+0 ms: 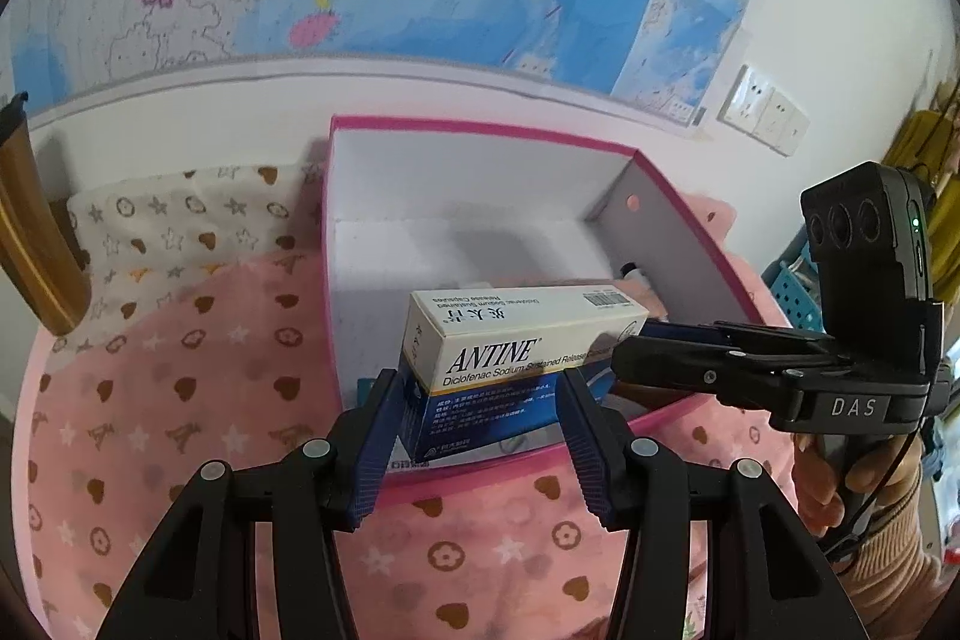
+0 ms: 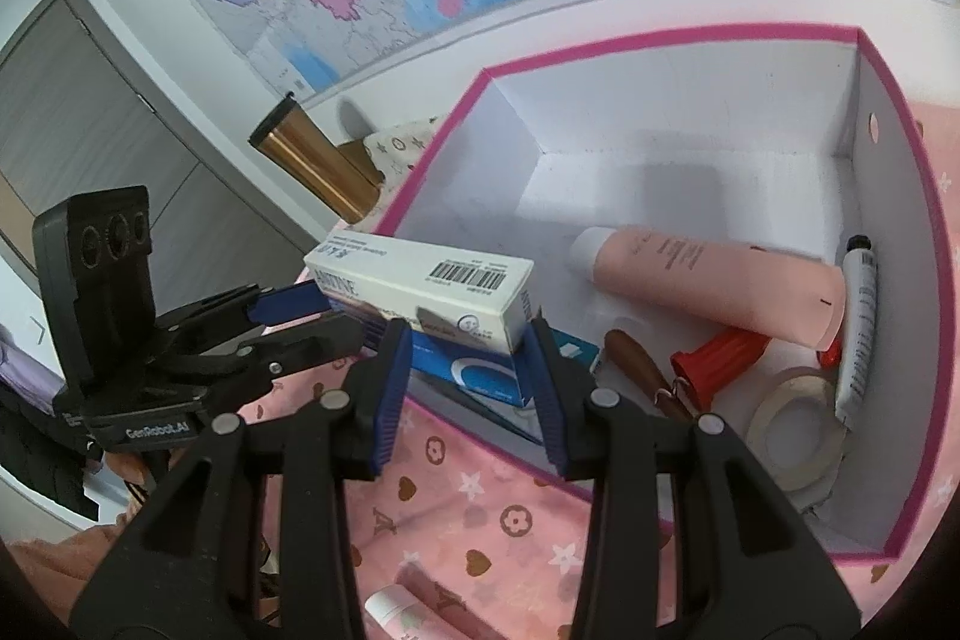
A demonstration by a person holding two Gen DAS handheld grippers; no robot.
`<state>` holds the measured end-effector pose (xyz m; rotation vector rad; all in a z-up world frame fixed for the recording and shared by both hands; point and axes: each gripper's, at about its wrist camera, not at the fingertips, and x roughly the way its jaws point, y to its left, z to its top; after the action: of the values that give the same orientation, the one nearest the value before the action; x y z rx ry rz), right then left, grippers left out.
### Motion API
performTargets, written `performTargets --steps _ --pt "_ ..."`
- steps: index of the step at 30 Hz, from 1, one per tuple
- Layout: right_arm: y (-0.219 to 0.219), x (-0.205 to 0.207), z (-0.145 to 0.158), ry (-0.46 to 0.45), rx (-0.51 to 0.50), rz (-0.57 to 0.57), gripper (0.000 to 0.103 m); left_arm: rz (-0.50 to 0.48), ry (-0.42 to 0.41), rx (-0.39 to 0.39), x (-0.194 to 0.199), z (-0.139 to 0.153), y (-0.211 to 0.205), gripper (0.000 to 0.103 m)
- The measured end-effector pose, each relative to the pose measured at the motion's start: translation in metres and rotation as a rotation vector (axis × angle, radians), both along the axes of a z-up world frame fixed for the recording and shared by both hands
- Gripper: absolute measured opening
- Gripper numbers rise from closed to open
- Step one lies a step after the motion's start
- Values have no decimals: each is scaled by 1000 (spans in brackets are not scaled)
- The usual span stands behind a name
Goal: Organize rigid objects
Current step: 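Carry the ANTINE box into the magenta box and release it, then raise the open right gripper out of the magenta box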
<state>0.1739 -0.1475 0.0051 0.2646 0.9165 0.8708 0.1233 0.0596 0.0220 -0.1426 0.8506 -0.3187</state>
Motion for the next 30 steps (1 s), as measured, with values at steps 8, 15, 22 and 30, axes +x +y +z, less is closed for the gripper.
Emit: performTargets --steps 8,15,22,30 --pt "14 17 -22 79 -48 -11 42 34 25 25 2 -8 1 52" --pt "21 24 -30 90 -85 -46 42 63 4 26 -1 -6 6 52" --pt "15 17 -25 55 -94 -61 42 78 -30 49 -7 -4 3 52" --pt "-2 -8 -8 -18 -62 -55 43 75 -122 17 -31 10 5 55"
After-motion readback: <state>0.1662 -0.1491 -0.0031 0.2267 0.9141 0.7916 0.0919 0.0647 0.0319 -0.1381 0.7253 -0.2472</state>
